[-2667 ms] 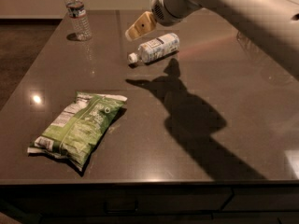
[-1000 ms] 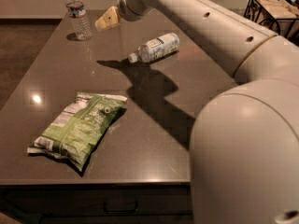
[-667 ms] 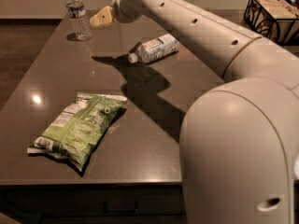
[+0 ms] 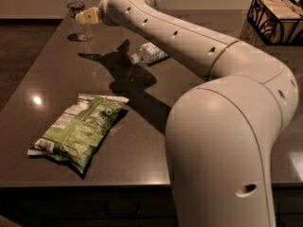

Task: Pick water bottle

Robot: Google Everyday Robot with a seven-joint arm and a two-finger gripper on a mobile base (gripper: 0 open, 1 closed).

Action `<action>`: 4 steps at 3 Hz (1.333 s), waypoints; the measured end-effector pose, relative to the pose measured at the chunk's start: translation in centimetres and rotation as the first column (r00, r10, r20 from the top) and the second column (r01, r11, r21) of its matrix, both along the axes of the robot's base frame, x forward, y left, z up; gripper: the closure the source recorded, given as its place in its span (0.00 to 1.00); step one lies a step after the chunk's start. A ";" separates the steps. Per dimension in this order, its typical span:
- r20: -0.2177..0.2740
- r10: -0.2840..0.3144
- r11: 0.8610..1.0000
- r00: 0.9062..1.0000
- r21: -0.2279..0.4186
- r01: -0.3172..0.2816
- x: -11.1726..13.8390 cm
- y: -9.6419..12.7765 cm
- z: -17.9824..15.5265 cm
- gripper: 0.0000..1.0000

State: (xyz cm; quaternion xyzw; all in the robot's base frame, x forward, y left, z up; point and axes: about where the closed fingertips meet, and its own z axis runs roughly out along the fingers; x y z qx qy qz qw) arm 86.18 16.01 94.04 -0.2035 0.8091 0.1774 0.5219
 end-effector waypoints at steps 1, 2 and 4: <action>0.051 0.046 0.999 0.998 -0.006 -0.046 0.9 2.7 -0.5 0.00; 0.129 0.067 0.997 0.989 -0.039 -0.062 2.3 4.4 -0.8 0.00; 0.239 0.066 0.995 0.969 -0.089 -0.046 5.2 7.4 -0.5 0.00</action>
Offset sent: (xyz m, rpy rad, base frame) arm 0.0393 0.0600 -0.0068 -0.0738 -0.2468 0.0736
